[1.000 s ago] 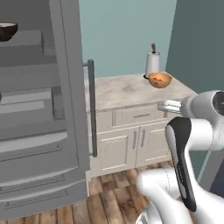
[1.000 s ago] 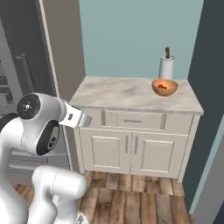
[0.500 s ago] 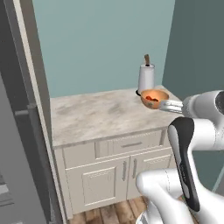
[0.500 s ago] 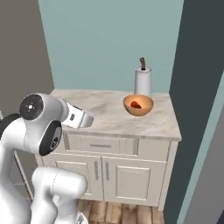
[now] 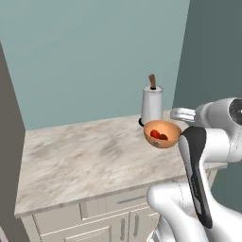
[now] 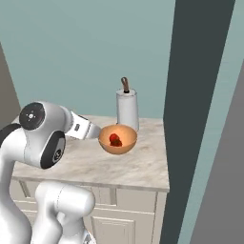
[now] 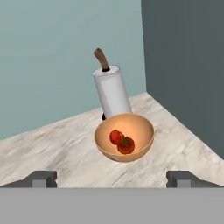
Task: Place the bowl with the tomatos on the second highest shelf of the fridge. Place the bowl with the fish and steak on the top shelf of the fridge.
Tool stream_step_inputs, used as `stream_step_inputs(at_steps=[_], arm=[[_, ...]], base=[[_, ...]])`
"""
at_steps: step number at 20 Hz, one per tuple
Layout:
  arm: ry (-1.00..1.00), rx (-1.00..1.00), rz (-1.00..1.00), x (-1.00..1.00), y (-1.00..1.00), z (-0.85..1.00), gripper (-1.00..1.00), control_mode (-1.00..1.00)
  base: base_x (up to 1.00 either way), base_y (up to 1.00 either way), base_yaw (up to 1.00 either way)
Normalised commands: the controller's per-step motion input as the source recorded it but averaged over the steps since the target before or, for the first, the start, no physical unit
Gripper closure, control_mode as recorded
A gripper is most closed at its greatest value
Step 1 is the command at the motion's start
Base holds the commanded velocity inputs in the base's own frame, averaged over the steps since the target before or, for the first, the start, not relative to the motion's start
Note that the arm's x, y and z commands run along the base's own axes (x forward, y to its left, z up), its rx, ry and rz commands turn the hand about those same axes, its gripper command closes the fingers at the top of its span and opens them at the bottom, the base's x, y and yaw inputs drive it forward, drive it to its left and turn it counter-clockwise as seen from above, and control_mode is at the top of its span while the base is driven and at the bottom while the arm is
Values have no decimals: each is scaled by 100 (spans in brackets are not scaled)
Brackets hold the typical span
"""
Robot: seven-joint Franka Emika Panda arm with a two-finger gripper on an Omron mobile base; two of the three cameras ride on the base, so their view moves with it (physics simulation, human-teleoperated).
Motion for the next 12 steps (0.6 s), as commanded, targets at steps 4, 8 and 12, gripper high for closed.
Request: stream_step_inputs(at_steps=[4,8,12], arm=[[0,0,0,0,0,0,-100,100],[10,0,-1,18,-8,-9,-100,-100],[65,-2,-18,49,-36,-46,-100,-100]], base=[[38,-29,1],[10,-6,4],[0,0,0]])
